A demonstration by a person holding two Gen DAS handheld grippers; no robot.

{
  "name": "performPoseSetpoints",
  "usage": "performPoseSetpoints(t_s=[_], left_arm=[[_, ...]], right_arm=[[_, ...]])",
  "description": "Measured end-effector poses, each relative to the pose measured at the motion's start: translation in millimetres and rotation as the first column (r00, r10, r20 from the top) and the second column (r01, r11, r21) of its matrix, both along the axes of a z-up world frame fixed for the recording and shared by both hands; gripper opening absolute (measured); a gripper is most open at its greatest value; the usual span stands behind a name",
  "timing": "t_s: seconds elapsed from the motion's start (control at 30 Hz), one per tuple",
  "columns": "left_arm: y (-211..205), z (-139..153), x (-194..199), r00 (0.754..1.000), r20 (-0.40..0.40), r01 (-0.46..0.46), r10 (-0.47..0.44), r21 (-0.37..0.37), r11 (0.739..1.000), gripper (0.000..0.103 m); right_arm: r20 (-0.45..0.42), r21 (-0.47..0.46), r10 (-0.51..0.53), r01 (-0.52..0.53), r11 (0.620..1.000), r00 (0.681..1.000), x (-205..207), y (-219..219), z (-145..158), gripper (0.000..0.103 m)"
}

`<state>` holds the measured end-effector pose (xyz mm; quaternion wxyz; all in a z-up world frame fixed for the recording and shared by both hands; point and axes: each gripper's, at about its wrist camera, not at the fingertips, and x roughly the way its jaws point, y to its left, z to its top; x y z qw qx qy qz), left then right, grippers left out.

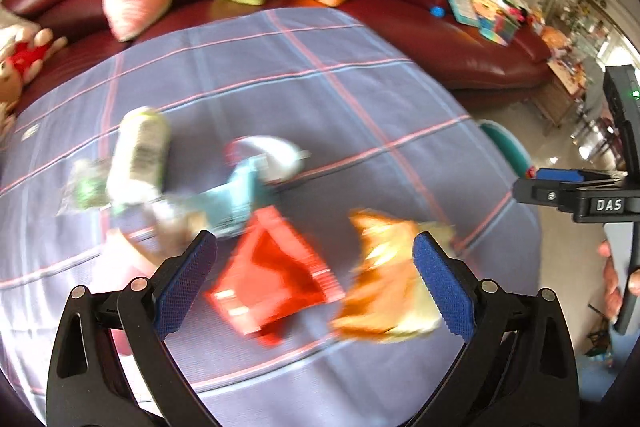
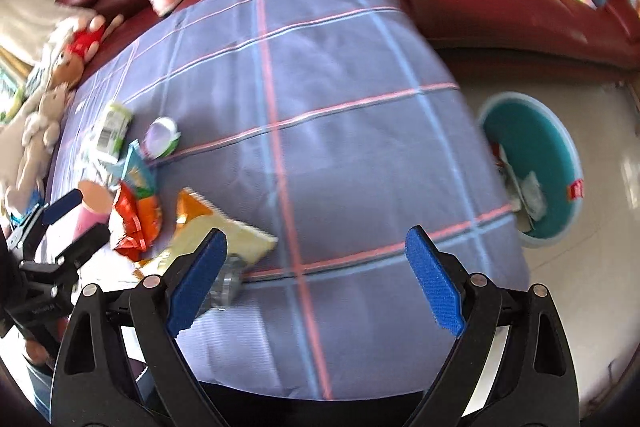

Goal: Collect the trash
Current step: 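Move left tool to pink paper cup while right tool reaches white bottle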

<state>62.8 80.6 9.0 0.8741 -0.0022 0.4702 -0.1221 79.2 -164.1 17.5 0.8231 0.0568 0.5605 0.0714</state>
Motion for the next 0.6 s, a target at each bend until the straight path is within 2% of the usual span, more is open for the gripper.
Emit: performPoseSetpoints(t_s=[0.27, 0.43, 0.6], left_arm=[[89, -19, -13, 0.996, -0.034, -0.079, 0.082, 0.084, 0.993, 0.098], [117, -37, -12, 0.993, -0.08, -0.082, 0.092, 0.111, 0.99, 0.098], [124, -51, -6, 0.992, -0.097, -0.065, 0.077, 0.124, 0.99, 0.098]], right_arm=[[-0.02, -0.034, 0.123, -0.124, 0.992, 0.992, 9, 77, -1, 0.087], [-0.037, -0.058, 0.183, -0.185, 0.981, 0.982, 13, 112, -4, 0.087], [-0.063, -0.067, 0.22, -0.224, 0.972, 0.974, 27, 141, -10, 0.087]])
